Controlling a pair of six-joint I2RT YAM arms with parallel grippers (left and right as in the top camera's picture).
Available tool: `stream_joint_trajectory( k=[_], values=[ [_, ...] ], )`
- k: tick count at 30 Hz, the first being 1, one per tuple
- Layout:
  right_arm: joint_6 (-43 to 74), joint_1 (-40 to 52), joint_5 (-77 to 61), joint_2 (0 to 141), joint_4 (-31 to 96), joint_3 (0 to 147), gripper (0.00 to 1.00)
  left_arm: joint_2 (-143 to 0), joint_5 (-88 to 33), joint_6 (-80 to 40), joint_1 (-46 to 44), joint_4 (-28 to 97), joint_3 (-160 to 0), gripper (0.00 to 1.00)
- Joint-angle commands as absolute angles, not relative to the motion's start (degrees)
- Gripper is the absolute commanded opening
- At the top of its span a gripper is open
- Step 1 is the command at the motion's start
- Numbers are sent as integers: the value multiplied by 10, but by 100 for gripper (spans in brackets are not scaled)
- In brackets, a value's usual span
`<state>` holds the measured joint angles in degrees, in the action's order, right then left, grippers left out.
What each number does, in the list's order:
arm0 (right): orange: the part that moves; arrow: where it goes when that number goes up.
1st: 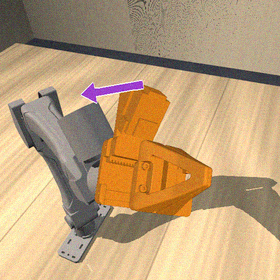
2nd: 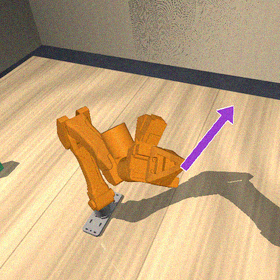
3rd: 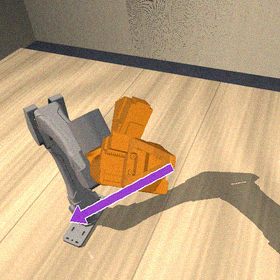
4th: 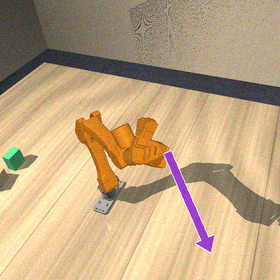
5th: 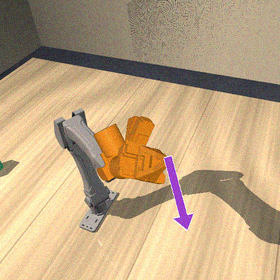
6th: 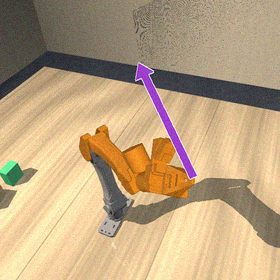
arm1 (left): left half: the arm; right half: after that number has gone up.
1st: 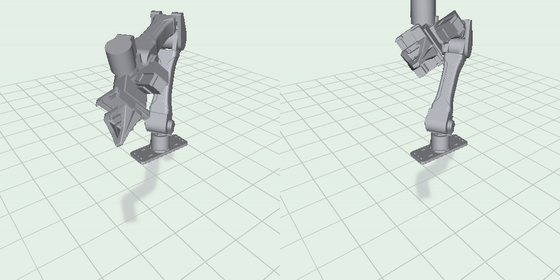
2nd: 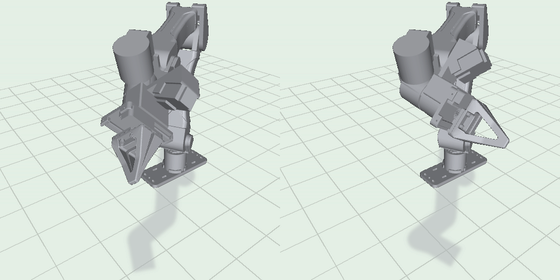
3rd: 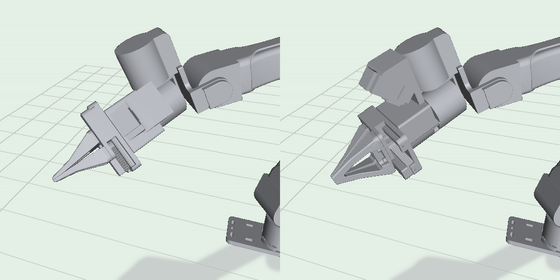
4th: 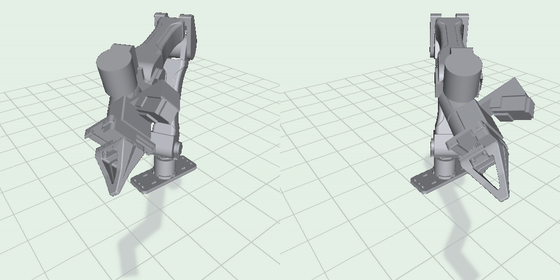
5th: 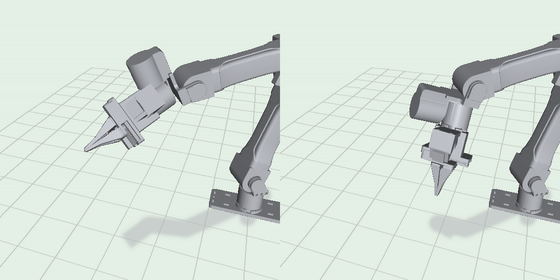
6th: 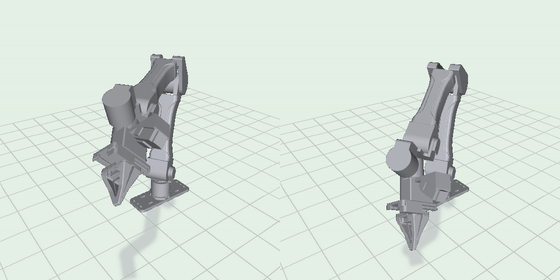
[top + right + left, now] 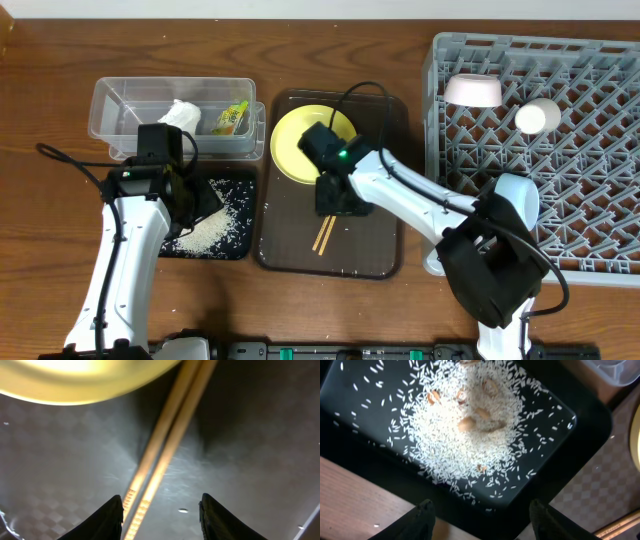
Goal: Sort waste into correct bins and load items into the dishwasher rack
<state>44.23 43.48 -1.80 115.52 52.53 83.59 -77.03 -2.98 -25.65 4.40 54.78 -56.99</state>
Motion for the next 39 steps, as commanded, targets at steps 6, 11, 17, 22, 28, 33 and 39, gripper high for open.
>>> stream_joint_trajectory(
  k=[6, 11, 17, 22, 28, 33, 39],
  values=[
    [484, 447, 15, 1203, 520, 843, 50, -767, -23, -251, 46, 559, -572, 64],
    [484, 446, 39, 1224, 525, 843, 50, -767, -23, -251, 46, 559, -572, 64],
    [491, 446, 54, 1228, 562, 843, 52, -767, -23, -251, 46, 559, -572, 64],
    [481, 431, 56, 1221, 587, 843, 52, -767, -23, -251, 46, 561, -572, 64],
    [426, 426, 40, 1188, 583, 843, 54, -767, -23, -251, 46, 561, -572, 64],
    [423, 425, 45, 1143, 585, 843, 55, -767, -23, -251, 46, 561, -572, 64],
    [423, 403, 44, 1116, 586, 843, 55, -767, -23, -251, 46, 561, -572, 64]
  ],
)
